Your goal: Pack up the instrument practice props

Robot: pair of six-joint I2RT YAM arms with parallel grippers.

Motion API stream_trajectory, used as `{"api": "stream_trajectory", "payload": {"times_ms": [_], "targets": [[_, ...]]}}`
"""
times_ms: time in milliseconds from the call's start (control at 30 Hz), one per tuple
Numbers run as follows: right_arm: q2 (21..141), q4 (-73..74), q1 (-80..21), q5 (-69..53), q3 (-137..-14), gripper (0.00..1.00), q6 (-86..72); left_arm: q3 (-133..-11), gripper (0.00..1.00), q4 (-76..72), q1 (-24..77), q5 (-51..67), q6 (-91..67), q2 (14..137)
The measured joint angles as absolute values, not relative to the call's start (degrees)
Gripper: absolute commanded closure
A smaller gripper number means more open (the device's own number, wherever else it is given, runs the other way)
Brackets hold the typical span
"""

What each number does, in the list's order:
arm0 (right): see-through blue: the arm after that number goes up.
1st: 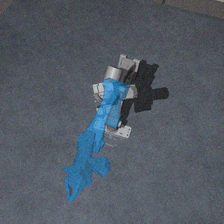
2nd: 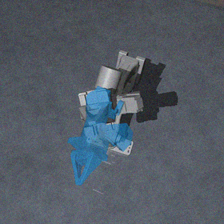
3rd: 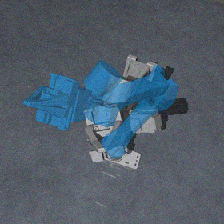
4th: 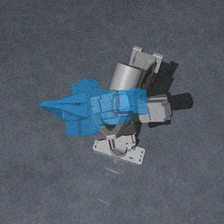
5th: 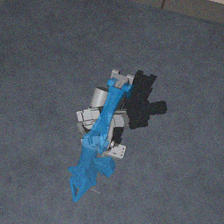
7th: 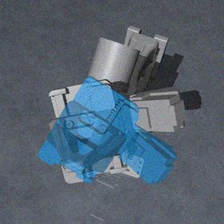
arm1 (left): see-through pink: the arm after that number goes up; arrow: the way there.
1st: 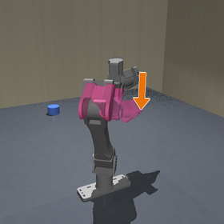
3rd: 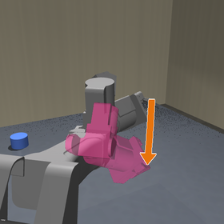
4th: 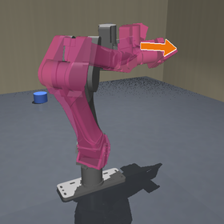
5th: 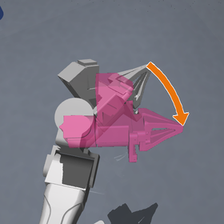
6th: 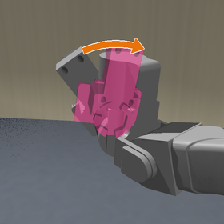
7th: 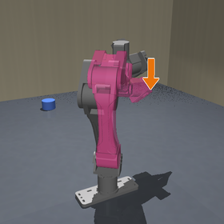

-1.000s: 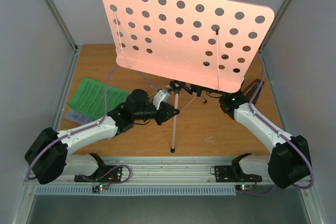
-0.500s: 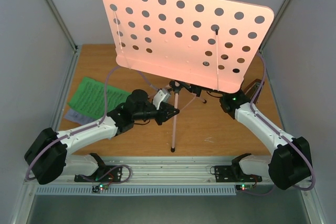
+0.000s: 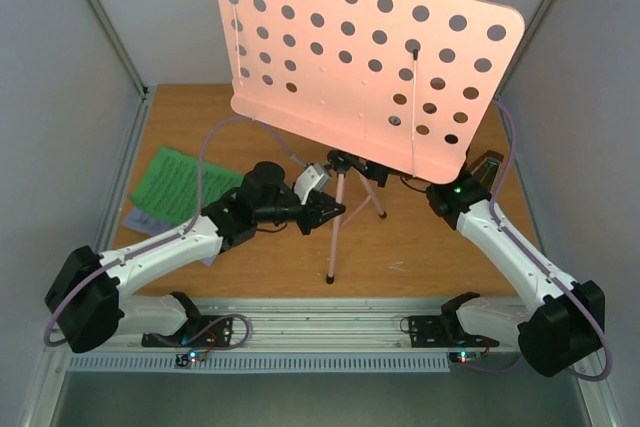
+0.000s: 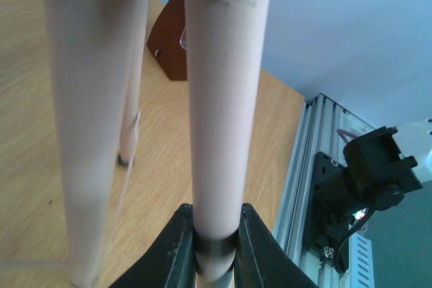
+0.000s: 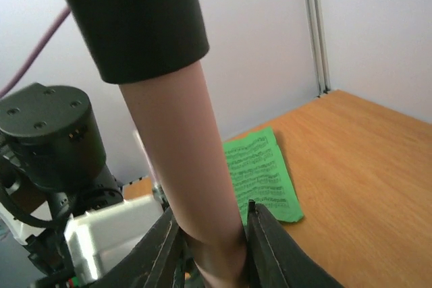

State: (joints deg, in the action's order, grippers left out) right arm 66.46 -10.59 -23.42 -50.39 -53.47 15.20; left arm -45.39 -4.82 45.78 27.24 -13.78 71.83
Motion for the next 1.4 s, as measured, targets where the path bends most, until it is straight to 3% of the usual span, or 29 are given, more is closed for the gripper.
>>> {"api": "stream_trajectory", "payload": {"times_ms": [467,767,867,933,1133,1400], "targets": [[64.8,-5.7,-24.1,-47.2,-54.0,0.95,14.1,-48.0,0.99,0.2,45.8,28.8,-13.5,69.6],[63.9,-10.5,-24.9,-47.3,-51.2,0.90,12.5,-41.1,0.99,-10.0,45.8,29.0,-13.6,67.5],[63.7,-10.9,-25.1,-47.5,-50.8,0.84,12.5,-38.9,1.00,-13.7,45.8,29.1,-13.6,67.1],[63.4,-11.2,-25.3,-47.5,-50.5,0.74,12.6,-37.8,0.99,-15.6,45.8,29.3,-13.7,67.0],[62.7,-12.7,-26.2,-47.7,-49.6,0.57,9.3,-36.0,1.00,-18.1,45.8,29.0,-12.6,66.7],[62.5,-18.2,-27.0,-47.5,-48.2,0.51,5.5,-35.2,1.00,-19.1,45.7,28.1,-11.7,66.3]]}}
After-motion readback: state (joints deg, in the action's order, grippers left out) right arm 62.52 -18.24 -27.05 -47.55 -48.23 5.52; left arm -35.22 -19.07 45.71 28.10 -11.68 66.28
